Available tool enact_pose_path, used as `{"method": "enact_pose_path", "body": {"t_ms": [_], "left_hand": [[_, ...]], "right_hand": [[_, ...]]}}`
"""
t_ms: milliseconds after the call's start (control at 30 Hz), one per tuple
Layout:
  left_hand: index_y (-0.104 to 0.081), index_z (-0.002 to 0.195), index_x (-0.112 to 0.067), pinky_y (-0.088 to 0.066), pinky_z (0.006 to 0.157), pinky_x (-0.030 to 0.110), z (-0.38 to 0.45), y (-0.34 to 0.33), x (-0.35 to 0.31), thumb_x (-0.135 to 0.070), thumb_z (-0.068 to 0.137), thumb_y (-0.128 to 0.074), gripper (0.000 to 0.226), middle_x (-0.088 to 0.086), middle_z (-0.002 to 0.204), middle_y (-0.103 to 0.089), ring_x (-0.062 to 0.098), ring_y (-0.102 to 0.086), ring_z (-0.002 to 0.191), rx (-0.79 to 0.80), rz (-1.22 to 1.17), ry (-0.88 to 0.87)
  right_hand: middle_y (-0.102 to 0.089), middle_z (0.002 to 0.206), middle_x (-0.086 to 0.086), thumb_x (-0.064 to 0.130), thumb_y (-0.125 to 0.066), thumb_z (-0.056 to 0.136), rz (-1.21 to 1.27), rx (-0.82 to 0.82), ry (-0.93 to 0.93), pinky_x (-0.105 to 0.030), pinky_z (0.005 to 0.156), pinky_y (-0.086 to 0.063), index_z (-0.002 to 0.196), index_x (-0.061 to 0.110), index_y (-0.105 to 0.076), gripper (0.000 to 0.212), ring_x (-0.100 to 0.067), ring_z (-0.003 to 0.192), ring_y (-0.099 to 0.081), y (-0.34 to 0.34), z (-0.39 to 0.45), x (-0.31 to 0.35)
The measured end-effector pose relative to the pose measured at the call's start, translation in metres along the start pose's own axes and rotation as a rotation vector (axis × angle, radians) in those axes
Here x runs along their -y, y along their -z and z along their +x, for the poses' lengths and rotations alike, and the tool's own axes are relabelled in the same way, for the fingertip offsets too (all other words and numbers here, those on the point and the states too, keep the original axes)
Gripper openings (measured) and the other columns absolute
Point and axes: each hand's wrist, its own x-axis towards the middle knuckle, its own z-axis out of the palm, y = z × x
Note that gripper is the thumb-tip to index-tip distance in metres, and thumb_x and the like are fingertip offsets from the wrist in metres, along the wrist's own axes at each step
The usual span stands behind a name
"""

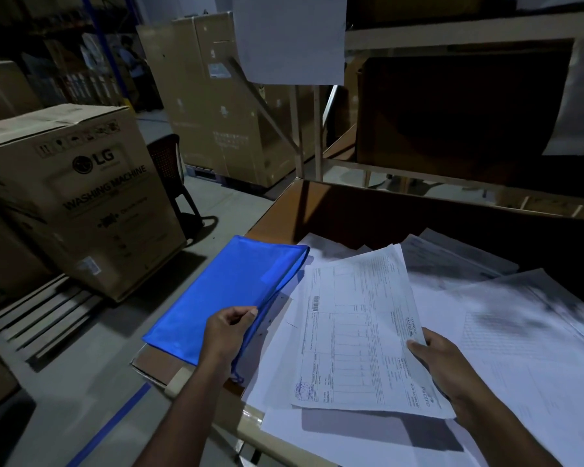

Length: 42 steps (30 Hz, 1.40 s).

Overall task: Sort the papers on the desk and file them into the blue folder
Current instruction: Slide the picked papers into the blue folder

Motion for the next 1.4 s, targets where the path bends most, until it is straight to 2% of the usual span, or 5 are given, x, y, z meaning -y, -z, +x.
{"method": "enact_pose_path", "body": {"t_ms": [200,633,967,1233,1400], "left_hand": [[-0.079,0.088,-0.016,-0.056,0.073,0.028,0.003,-0.002,-0.005,-0.022,0.095,-0.075,0.010,0.000,0.090,-0.078,0.017,-0.071,0.088,-0.028,0.029,0.042],[-0.076,0.121,-0.017,-0.049,0.083,0.028,-0.003,0.006,-0.002,-0.002,0.101,-0.057,0.031,0.002,0.116,-0.075,0.021,-0.065,0.114,-0.007,0.738,-0.513],[-0.052,0.145,-0.037,-0.052,0.091,0.026,-0.021,0.025,0.003,-0.009,0.083,-0.078,0.073,-0.028,0.125,-0.054,0.005,-0.054,0.109,0.324,0.580,-0.513],[-0.070,0.114,-0.033,-0.054,0.064,0.013,-0.045,0.034,-0.005,-0.002,0.086,-0.072,0.042,-0.015,0.104,-0.072,0.001,-0.065,0.092,0.091,0.356,-0.314],[-0.077,0.095,-0.031,-0.060,0.059,0.023,-0.048,0.038,0.000,-0.014,0.089,-0.077,0.018,-0.007,0.084,-0.075,0.007,-0.072,0.070,0.012,0.299,-0.245]], "right_hand": [[-0.079,0.095,0.001,0.024,-0.048,0.106,0.018,0.047,-0.010,-0.029,0.057,-0.053,0.114,0.021,-0.066,0.020,-0.024,0.080,-0.076,0.000,-0.003,0.003],[-0.078,0.091,-0.005,0.024,-0.048,0.106,-0.062,0.230,-0.013,-0.022,0.052,-0.049,0.109,0.012,-0.067,0.023,-0.022,0.071,-0.075,-0.012,0.000,0.030],[-0.072,0.109,-0.007,0.018,-0.041,0.107,0.160,-0.058,0.081,-0.030,0.055,-0.055,0.121,0.018,-0.061,0.025,-0.028,0.091,-0.072,-0.060,0.024,0.041],[-0.068,0.114,-0.006,0.016,-0.041,0.105,0.181,-0.255,0.096,-0.045,0.082,-0.060,0.119,0.018,-0.060,0.024,-0.030,0.097,-0.068,-0.087,0.038,0.023],[-0.070,0.112,-0.009,0.013,-0.041,0.099,0.145,-0.342,0.115,-0.052,0.087,-0.058,0.111,0.016,-0.064,0.026,-0.033,0.097,-0.068,-0.097,0.043,0.020]]}}
